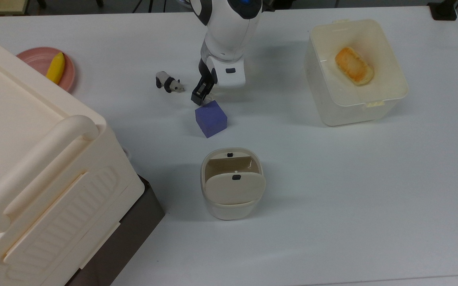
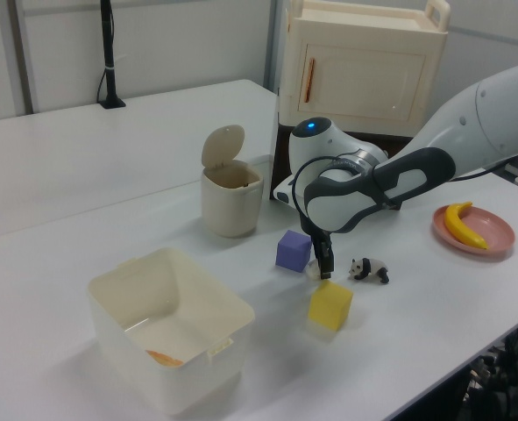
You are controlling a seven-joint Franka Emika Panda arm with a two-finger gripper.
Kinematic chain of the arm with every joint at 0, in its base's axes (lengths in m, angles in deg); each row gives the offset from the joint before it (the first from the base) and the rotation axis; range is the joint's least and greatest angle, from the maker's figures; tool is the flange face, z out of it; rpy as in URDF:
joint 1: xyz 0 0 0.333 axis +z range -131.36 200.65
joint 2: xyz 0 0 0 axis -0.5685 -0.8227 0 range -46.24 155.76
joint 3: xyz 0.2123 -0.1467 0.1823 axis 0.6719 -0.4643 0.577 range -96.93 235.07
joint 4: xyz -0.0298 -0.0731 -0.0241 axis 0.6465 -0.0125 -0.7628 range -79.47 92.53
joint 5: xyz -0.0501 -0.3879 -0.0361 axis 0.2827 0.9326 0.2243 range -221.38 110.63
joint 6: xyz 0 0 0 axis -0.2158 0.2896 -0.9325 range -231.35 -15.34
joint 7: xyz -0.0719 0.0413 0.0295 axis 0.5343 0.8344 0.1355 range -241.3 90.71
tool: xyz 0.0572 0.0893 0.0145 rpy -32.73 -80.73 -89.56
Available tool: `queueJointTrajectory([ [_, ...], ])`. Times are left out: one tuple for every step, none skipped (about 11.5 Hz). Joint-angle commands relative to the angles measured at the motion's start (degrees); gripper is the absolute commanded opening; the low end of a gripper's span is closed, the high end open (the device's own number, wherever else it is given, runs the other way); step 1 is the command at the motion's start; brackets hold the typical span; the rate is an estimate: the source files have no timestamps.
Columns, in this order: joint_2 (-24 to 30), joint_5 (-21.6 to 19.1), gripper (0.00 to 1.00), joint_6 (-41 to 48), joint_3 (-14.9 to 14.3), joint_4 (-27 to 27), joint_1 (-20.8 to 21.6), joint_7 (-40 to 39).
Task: Grab it up and put it in the trash
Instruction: 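Lower the gripper onto the crumpled white paper and close on it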
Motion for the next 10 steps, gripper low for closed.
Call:
queueJointTrajectory([
  [0.2,0.8,0.13,-0.7,-0.1,0.0,-0.1,-1.4],
  [0.2,0.8,0.07,-0.6,-0.1,0.0,-0.1,-1.5],
  [0.2,0.8,0.0,-0.6,-0.1,0.0,-0.1,-1.5],
  [0.2,0.8,0.0,-0.4,-0.1,0.0,-0.1,-1.7],
  [0.2,0.8,0.0,-0.4,-0.1,0.0,-0.1,-1.7],
  [0.3,0.8,0.0,-0.3,-0.1,0.0,-0.1,-1.5],
  [0.4,0.8,0.0,-0.3,-0.1,-0.1,-0.1,-1.1],
  [0.7,0.4,0.0,0.0,-0.1,-0.8,-0.1,-0.8],
  [0.9,0.2,0.0,2.3,-0.1,-2.6,-0.1,-0.1],
  [1.6,0.0,0.0,6.8,-0.1,-5.0,0.0,-0.1],
])
